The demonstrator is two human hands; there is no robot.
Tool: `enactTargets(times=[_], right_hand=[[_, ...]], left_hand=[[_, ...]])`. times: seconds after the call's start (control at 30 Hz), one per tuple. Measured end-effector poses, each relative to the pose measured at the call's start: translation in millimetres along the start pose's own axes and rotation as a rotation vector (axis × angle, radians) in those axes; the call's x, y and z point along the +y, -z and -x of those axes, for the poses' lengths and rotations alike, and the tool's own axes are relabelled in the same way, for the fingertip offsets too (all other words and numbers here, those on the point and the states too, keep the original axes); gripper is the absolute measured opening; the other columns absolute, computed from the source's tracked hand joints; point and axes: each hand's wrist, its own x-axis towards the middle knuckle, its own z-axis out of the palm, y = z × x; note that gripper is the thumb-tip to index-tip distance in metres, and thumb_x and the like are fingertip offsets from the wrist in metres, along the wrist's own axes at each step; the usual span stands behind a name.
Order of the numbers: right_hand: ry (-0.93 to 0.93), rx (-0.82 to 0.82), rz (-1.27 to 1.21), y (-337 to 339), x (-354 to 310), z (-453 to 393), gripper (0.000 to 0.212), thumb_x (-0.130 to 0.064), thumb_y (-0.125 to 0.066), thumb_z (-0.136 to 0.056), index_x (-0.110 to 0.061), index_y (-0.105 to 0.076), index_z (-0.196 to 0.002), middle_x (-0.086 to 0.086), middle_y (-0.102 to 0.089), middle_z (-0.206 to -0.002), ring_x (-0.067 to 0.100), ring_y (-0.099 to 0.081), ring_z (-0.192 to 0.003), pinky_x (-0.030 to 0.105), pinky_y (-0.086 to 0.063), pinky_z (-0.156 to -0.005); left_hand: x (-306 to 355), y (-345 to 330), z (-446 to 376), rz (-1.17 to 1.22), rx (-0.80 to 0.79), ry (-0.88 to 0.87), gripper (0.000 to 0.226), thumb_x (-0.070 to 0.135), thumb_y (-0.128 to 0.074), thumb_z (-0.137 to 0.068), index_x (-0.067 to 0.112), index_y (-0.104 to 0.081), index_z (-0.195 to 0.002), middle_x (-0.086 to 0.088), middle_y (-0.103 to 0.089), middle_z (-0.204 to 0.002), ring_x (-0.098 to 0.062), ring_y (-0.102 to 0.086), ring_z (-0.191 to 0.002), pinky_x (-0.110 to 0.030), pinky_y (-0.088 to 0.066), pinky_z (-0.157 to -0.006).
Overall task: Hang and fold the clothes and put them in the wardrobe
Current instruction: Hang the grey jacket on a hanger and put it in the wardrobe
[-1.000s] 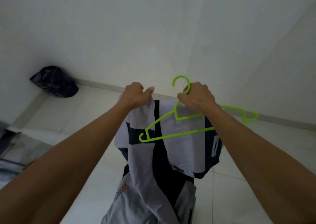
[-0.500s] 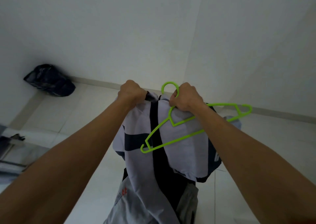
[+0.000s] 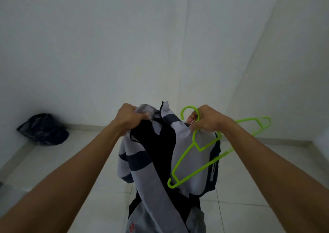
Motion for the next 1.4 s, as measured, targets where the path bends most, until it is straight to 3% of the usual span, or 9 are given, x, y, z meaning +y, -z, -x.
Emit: enactTargets(times=[0.27, 0.37, 0.53, 0.7, 0.8, 0.93, 1.1, 1.23, 1.4], right_hand=[[0.108, 0.231, -0.026, -3.5, -59.9, 135.6, 0.01, -0.016, -0.078, -0.082, -0.009, -0.073, -0.078, 0.012, -0.07, -0.066, 0.017, -0.063, -0.059, 0.038, -0.054, -0.064], [0.182, 0.368, -0.291, -8.9, -86.9, 175.8, 0.026, -0.024, -0.078, -0.087, -0.007, -0.066, -0.071, 0.003, -0.054, -0.053, 0.012, -0.047, -0.049, 0.025, -0.039, -0.045], [0.217, 0.26, -0.511, -6.8, -123.4, 237.4, 0.028, -0.011, -0.086, -0.077, -0.003, -0.068, -0.097, 0.006, -0.053, -0.071, 0.013, -0.046, -0.058, 0.024, -0.037, -0.05], [0.261, 0.325, -0.492, -8.7, -142.1, 272.1, 0.026, -0.012, -0.086, -0.076, -0.005, -0.069, -0.094, 0.006, -0.059, -0.083, 0.019, -0.049, -0.069, 0.028, -0.039, -0.055], [0.309, 0.203, -0.526, -31.3, -148.7, 276.3, 0.024, -0.013, -0.085, -0.078, 0.0, -0.069, -0.092, 0.005, -0.065, -0.092, 0.017, -0.055, -0.071, 0.027, -0.041, -0.054], [0.349, 0.139, -0.403, -61.5, -152.8, 270.2, 0.012, -0.014, -0.083, -0.081, -0.008, -0.075, -0.088, 0.006, -0.07, -0.082, 0.012, -0.06, -0.066, 0.027, -0.049, -0.054], [0.364, 0.115, -0.422, -33.4, -135.0, 281.4, 0.005, -0.007, -0.079, -0.084, -0.007, -0.075, -0.087, 0.005, -0.07, -0.076, 0.01, -0.056, -0.058, 0.022, -0.044, -0.049], [0.405, -0.02, -0.534, 6.5, -124.9, 298.6, 0.008, -0.006, -0.079, -0.079, -0.009, -0.074, -0.084, 0.002, -0.066, -0.071, 0.01, -0.05, -0.056, 0.021, -0.034, -0.045], [0.456, -0.01, -0.633, 35.7, -140.1, 305.3, 0.013, -0.01, -0.079, -0.072, -0.009, -0.073, -0.084, 0.002, -0.063, -0.071, 0.008, -0.055, -0.061, 0.019, -0.032, -0.042]], left_hand=[[60.5, 55.0, 113.1, -0.028, 0.082, -0.547, 0.046, 0.026, -0.07, -0.088, 0.012, -0.039, -0.057, 0.001, -0.038, -0.056, -0.012, -0.034, -0.052, -0.027, -0.028, -0.053], [75.8, 72.2, 142.1, -0.154, 0.11, -0.645, 0.043, 0.027, -0.07, -0.087, 0.016, -0.048, -0.052, 0.004, -0.044, -0.051, -0.014, -0.041, -0.053, -0.03, -0.033, -0.052], [86.8, 94.9, 184.1, -0.413, 0.142, -0.727, 0.035, 0.035, -0.072, -0.085, 0.037, -0.059, -0.053, 0.01, -0.058, -0.058, -0.024, -0.059, -0.068, -0.033, -0.042, -0.056], [98.5, 117.3, 220.8, -0.471, 0.204, -0.78, 0.032, 0.034, -0.071, -0.086, 0.042, -0.062, -0.056, 0.013, -0.059, -0.062, -0.024, -0.059, -0.072, -0.033, -0.044, -0.058], [109.0, 122.8, 235.8, -0.458, 0.21, -0.798, 0.029, 0.033, -0.071, -0.084, 0.045, -0.065, -0.058, 0.011, -0.06, -0.062, -0.025, -0.06, -0.072, -0.036, -0.049, -0.061], [127.8, 125.1, 256.5, -0.444, 0.214, -0.84, 0.041, 0.03, -0.073, -0.082, 0.051, -0.061, -0.049, 0.013, -0.057, -0.056, -0.023, -0.061, -0.07, -0.034, -0.049, -0.061], [127.4, 148.6, 274.9, -0.497, 0.118, -0.817, 0.03, 0.04, -0.089, -0.065, 0.019, -0.068, -0.062, 0.0, -0.052, -0.053, -0.015, -0.047, -0.059, -0.03, -0.038, -0.056], [102.7, 167.8, 283.8, -0.792, 0.07, -0.653, 0.044, 0.035, -0.097, -0.043, 0.02, -0.065, -0.069, 0.008, -0.064, -0.061, -0.012, -0.059, -0.06, -0.03, -0.047, -0.058], [67.1, 162.1, 271.1, -0.802, 0.182, -0.547, 0.021, 0.023, -0.084, -0.072, 0.022, -0.066, -0.082, 0.001, -0.068, -0.08, -0.024, -0.064, -0.081, -0.032, -0.047, -0.066]])
